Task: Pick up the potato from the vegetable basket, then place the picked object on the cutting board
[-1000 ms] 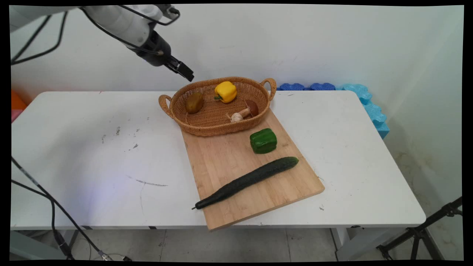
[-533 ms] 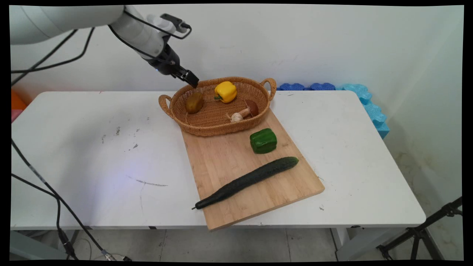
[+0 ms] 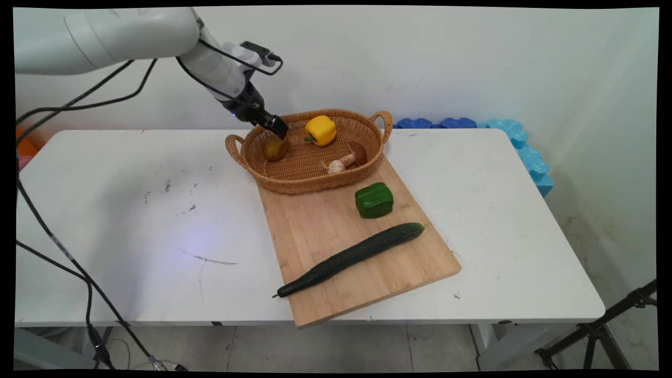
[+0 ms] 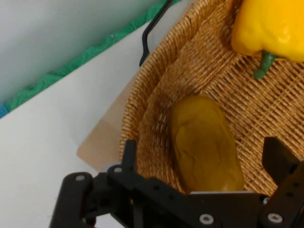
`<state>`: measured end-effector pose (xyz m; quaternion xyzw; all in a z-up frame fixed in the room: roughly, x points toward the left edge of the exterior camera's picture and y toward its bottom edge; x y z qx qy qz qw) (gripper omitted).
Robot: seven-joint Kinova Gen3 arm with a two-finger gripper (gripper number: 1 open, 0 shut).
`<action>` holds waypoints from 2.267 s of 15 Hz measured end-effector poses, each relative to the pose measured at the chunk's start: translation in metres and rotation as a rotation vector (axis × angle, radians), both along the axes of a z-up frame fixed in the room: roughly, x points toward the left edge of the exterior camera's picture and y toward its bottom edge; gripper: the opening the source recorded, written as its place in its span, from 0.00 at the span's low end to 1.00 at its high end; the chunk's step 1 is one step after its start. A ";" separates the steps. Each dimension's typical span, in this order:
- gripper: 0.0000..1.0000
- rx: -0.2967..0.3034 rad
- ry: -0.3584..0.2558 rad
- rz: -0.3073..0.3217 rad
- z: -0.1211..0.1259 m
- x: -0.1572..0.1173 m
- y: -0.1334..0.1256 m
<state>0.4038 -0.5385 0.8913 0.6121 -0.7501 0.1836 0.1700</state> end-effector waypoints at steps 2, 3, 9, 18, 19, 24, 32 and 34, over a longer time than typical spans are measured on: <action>1.00 0.008 0.000 0.001 -0.007 -0.001 -0.003; 1.00 0.011 0.000 0.001 -0.011 -0.002 -0.005; 1.00 0.025 0.003 -0.003 -0.024 -0.008 -0.011; 0.00 0.029 -0.007 -0.022 -0.036 -0.010 -0.016; 0.00 0.028 -0.009 -0.026 -0.037 -0.011 -0.017; 0.00 0.019 -0.019 -0.049 -0.039 -0.012 -0.019; 0.00 -0.008 -0.029 -0.111 -0.020 -0.017 -0.011; 0.00 -0.019 -0.037 -0.143 -0.008 -0.018 -0.007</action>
